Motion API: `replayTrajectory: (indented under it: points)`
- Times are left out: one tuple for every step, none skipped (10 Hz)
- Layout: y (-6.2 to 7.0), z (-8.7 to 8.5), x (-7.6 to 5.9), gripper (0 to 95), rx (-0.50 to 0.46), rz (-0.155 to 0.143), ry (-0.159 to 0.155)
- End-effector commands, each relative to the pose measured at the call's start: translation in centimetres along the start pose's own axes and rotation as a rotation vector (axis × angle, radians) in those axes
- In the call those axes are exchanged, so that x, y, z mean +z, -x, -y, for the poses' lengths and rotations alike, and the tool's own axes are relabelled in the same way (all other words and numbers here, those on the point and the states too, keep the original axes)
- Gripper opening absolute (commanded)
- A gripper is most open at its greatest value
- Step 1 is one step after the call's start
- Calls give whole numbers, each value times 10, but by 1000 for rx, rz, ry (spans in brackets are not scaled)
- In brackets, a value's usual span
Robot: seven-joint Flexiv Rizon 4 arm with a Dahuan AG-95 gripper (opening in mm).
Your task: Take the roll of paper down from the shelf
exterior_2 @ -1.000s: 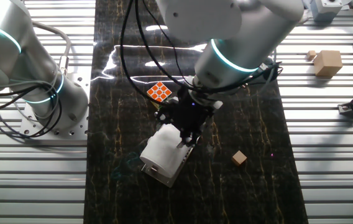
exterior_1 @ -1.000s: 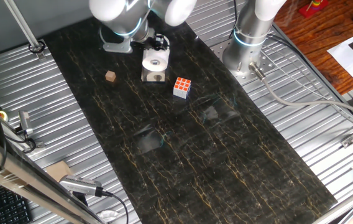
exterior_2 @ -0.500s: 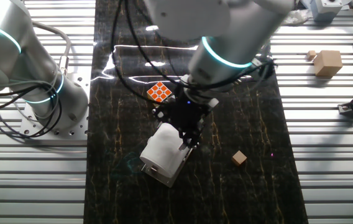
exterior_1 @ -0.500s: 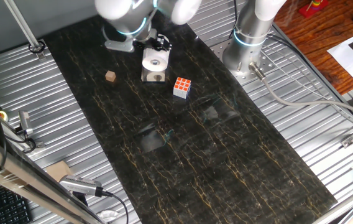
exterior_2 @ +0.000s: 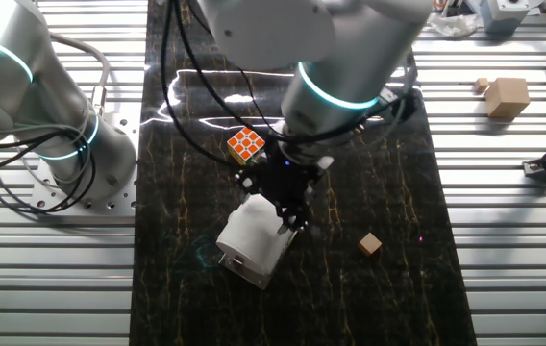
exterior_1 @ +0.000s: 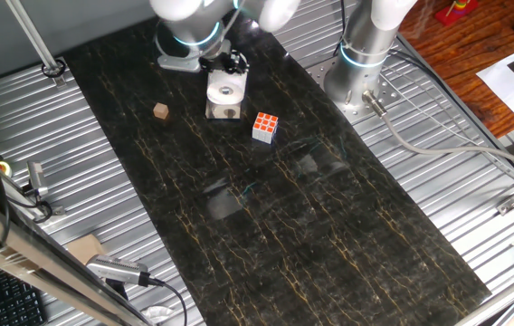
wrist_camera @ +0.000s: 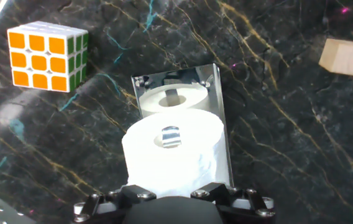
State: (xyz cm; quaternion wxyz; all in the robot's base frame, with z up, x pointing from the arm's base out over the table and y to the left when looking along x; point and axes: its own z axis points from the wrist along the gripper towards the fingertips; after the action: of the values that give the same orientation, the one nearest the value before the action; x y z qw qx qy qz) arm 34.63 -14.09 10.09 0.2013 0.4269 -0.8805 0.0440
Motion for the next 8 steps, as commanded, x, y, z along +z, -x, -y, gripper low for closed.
replayTrajectory:
  points:
    - [1, 2, 3, 570, 0, 13, 5]
    - [1, 2, 3, 760, 0, 16, 8]
    - [1, 2, 3, 570, 4, 18, 10]
    - [1, 2, 3, 570, 10, 19, 9]
    - [1, 2, 3, 380, 20, 20, 8]
    - [1, 2, 3, 190, 30, 19, 8]
    - [1, 2, 3, 0, 40, 18, 8]
    - [1, 2, 3, 0, 46, 17, 10]
